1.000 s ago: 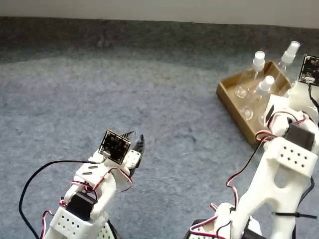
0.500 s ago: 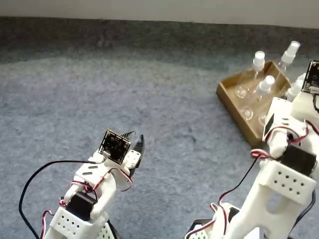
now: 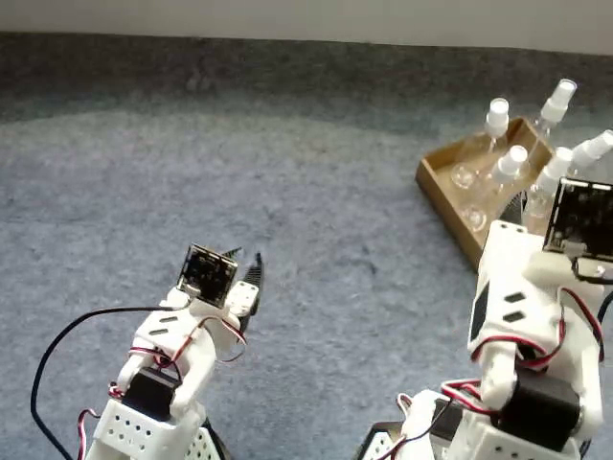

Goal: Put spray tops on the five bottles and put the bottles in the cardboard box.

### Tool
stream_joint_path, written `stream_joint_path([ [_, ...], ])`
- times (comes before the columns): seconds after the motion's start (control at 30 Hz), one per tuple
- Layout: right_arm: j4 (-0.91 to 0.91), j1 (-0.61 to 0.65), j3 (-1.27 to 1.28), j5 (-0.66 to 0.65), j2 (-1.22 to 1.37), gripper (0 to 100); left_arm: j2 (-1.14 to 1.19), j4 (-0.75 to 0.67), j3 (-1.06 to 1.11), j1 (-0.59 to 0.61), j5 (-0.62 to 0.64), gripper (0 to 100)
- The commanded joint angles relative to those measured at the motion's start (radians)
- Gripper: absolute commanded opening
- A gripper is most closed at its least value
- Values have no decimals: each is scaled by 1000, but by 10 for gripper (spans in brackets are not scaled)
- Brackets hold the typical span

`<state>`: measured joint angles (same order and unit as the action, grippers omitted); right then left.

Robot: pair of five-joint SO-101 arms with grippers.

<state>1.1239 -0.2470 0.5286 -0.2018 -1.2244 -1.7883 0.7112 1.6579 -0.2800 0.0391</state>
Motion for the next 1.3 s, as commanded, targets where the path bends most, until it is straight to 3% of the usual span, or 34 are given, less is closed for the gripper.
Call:
stream_joint_path([
  [0.0,44,16,-64,-3,-28,241,-10,135,-189,125,-11,50],
  [0.23,61,16,-54,-3,-114,241,-10,391,-526,297,-11,45],
  [0.33,62,16,-53,-3,-154,241,-10,425,-591,341,-11,2],
  [0.63,96,16,-50,-5,-185,241,-10,443,-608,460,-11,5],
  [0.8,105,18,-50,-3,-185,241,-10,437,-601,460,-23,5],
  [1.03,107,18,-51,-3,-185,241,-10,408,-486,361,-209,5],
  [1.27,107,18,-51,-3,-186,241,-10,382,-404,340,-212,5],
])
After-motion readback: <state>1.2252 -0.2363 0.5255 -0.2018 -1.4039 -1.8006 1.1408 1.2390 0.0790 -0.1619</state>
